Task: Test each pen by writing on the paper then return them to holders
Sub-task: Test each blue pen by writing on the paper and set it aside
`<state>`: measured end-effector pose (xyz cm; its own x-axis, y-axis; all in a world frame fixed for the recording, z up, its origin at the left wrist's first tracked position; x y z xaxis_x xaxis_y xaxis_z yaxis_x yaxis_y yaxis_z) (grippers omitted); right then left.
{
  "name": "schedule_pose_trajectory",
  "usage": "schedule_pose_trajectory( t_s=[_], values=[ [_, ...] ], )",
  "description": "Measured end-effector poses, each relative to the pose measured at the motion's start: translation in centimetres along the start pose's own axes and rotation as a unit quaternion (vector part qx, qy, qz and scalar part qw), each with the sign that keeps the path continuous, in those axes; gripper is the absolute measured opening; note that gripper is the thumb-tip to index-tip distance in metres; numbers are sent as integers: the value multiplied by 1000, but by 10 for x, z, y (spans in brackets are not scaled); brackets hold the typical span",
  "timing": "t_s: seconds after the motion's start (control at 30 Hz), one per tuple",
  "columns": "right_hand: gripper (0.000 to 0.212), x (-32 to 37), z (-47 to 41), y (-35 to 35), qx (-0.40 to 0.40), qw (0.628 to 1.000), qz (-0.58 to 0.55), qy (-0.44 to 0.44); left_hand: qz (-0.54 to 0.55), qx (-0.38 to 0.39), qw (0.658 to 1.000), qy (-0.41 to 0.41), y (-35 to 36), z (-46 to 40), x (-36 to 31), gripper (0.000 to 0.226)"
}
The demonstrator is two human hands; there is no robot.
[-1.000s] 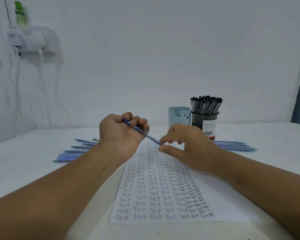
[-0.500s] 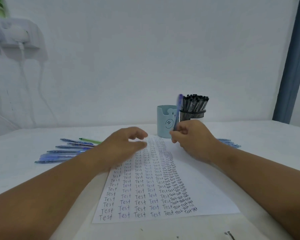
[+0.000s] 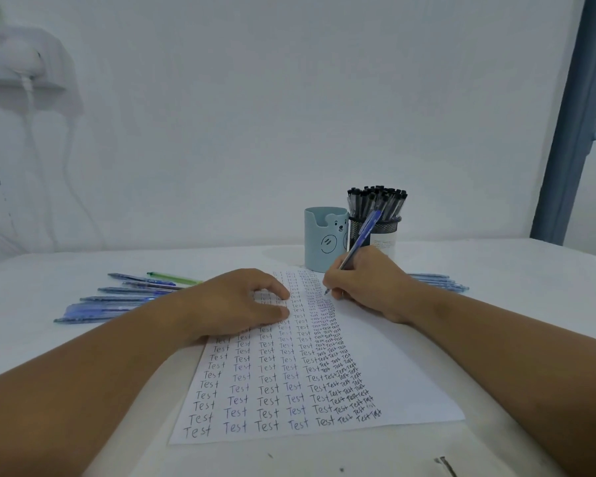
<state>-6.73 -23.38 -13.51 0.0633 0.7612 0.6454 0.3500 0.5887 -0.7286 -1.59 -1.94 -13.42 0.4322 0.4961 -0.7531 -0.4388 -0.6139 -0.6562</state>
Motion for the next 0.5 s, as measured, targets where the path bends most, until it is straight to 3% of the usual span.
schedule_pose_trajectory(
  t_s=[0.5],
  values=[
    [17, 3, 1, 0, 7, 998, 53, -28, -7, 13, 1000, 13, 0, -1, 2, 27]
  ],
)
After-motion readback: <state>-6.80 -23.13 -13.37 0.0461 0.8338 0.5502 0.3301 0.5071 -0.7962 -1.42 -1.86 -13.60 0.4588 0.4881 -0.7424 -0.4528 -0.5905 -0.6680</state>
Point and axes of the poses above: each hand's wrist, its own z-axis away from the middle knuckle, its own y-axis out of the palm, x = y × z, the point moved 3 cm from there along -z, towards the middle knuckle, and after that the axes turned 13 degrees about z, right-handed, at the moved point
